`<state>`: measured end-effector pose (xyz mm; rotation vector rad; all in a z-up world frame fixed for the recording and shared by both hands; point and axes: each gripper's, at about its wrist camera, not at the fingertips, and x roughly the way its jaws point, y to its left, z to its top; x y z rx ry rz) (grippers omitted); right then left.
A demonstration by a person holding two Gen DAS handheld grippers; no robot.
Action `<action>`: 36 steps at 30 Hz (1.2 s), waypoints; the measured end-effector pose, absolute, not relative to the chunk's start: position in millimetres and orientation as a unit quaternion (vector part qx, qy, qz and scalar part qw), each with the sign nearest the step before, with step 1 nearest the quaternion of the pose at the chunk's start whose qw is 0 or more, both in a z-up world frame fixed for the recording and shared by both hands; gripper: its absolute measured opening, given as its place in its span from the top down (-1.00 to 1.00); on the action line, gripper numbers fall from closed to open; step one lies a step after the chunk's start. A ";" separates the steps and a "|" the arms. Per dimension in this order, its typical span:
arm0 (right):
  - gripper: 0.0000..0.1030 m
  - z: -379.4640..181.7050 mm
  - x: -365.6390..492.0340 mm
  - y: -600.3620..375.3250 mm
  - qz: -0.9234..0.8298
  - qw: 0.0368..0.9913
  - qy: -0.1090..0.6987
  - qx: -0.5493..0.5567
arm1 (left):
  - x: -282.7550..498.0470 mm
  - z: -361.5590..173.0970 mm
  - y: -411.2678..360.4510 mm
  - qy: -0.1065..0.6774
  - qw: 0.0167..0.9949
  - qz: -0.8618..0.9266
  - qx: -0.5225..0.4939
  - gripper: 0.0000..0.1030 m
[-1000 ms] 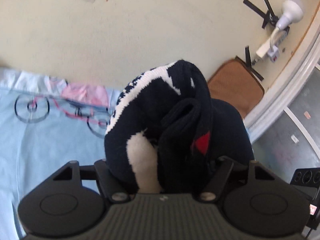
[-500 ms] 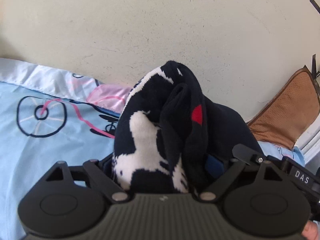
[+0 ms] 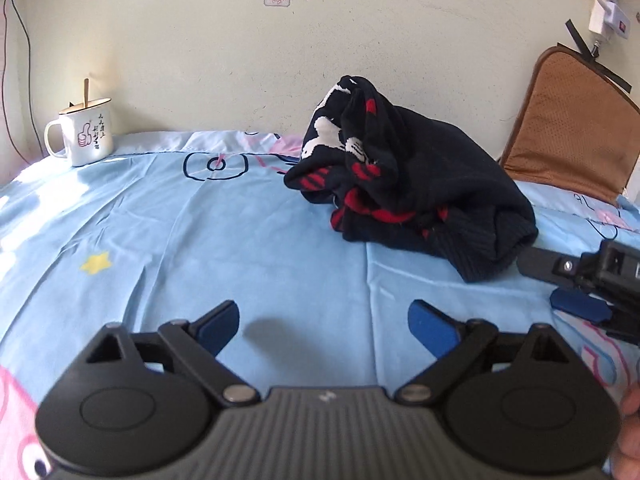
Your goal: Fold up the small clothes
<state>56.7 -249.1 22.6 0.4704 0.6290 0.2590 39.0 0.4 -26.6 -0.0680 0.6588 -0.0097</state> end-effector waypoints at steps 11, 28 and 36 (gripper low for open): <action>-0.57 23.7 -35.7 -240.6 0.085 0.942 0.281 0.163 | -11.5 -30.2 2.5 0.327 0.944 0.029 -0.010 -0.84; -0.61 20.9 -44.0 -243.4 0.089 0.942 0.268 0.180 | -26.2 -29.1 -6.0 0.306 0.951 0.021 0.019 -0.84; -0.83 22.4 -43.1 -239.3 0.093 0.943 0.269 0.171 | -34.1 -24.6 -12.2 0.275 0.960 0.018 0.038 -0.86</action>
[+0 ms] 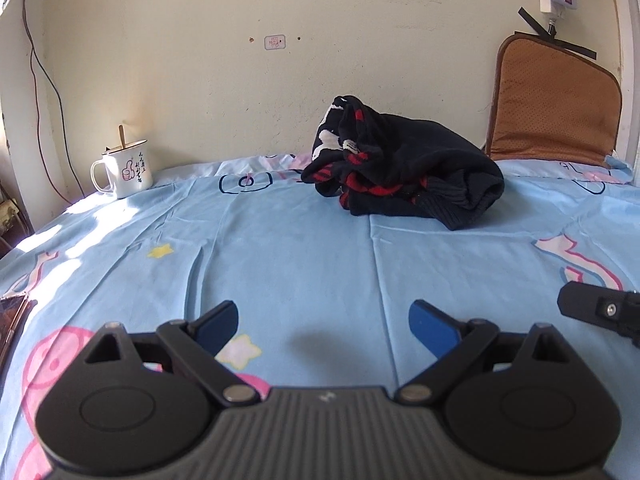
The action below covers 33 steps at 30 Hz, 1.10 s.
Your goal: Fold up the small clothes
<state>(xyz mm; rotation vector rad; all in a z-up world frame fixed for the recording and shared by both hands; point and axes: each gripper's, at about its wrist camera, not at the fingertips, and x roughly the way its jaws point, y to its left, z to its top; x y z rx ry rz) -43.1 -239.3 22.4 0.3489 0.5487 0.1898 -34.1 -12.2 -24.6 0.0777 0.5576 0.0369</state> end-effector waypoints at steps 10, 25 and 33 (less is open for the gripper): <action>-0.91 19.1 -44.2 -250.7 0.103 0.934 0.252 0.231 | -34.6 -25.3 -14.4 0.273 0.961 0.029 0.041 -0.87; -0.92 17.4 -45.7 -261.2 0.122 0.927 0.249 0.253 | -40.0 -23.5 -16.0 0.254 0.965 0.040 0.048 -0.93; -0.92 19.2 -50.9 -263.8 0.089 0.932 0.242 0.254 | -42.3 -23.7 -19.0 0.249 0.967 0.021 0.057 -0.99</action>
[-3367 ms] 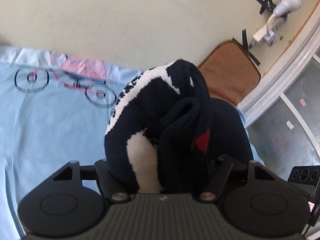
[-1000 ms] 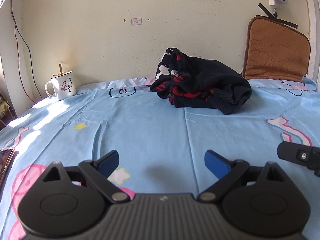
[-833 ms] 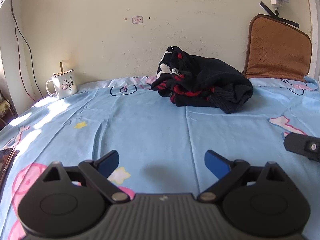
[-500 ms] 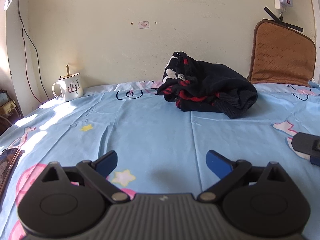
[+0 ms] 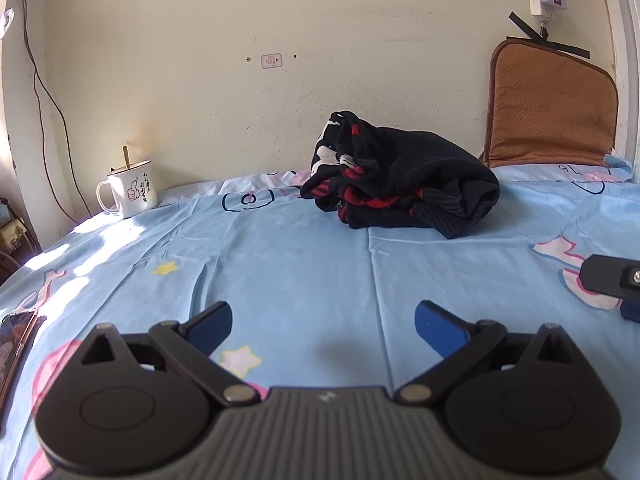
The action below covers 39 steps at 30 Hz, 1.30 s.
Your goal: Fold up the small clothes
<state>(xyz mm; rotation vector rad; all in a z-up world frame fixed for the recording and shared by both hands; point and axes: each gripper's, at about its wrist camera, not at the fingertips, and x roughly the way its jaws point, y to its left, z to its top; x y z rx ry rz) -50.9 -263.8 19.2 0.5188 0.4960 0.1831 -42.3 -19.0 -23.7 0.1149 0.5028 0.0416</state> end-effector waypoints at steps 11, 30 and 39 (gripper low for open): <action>-0.92 21.7 -49.6 -254.6 0.058 0.942 0.250 0.217 | -48.8 -21.0 -16.5 0.223 0.974 -0.001 0.048 -0.99; -0.92 23.6 -50.7 -241.7 0.043 0.948 0.266 0.172 | -49.4 -20.7 2.5 0.218 0.976 -0.014 -0.013 -0.99; -0.93 23.6 -51.1 -242.5 0.043 0.947 0.264 0.177 | -43.2 -22.8 9.9 0.238 0.970 -0.013 -0.039 -0.99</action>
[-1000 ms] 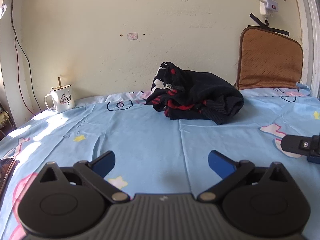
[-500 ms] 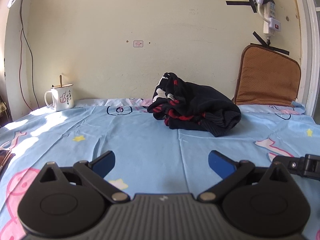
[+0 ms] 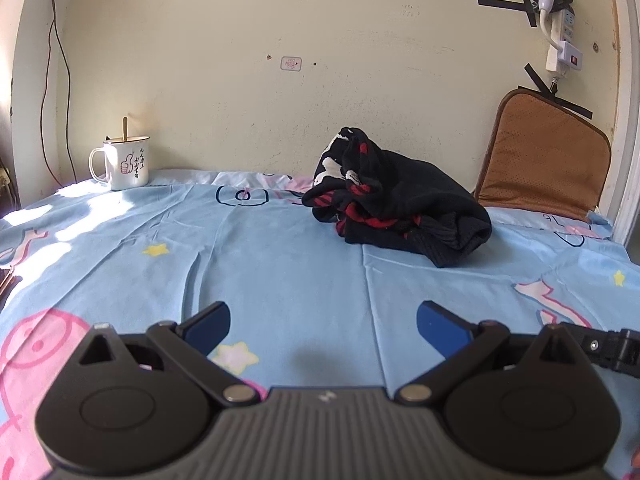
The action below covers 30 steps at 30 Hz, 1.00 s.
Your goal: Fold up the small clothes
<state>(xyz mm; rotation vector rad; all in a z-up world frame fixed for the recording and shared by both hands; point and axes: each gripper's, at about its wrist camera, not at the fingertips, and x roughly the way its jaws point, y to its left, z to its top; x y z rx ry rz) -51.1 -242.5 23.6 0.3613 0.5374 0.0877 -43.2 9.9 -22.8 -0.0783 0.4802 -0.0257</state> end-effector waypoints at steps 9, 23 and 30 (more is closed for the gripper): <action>-0.94 23.7 -50.1 -241.0 0.044 0.947 0.264 0.176 | -23.3 -31.6 16.2 0.310 0.948 -0.024 -0.066 -0.99; -0.94 23.1 -48.2 -241.6 0.056 0.946 0.262 0.184 | -16.3 -34.0 -3.0 0.337 0.941 -0.019 -0.007 -1.00; -0.94 23.2 -48.6 -242.7 0.061 0.945 0.261 0.189 | -15.1 -35.3 -5.2 0.342 0.940 -0.018 0.007 -1.00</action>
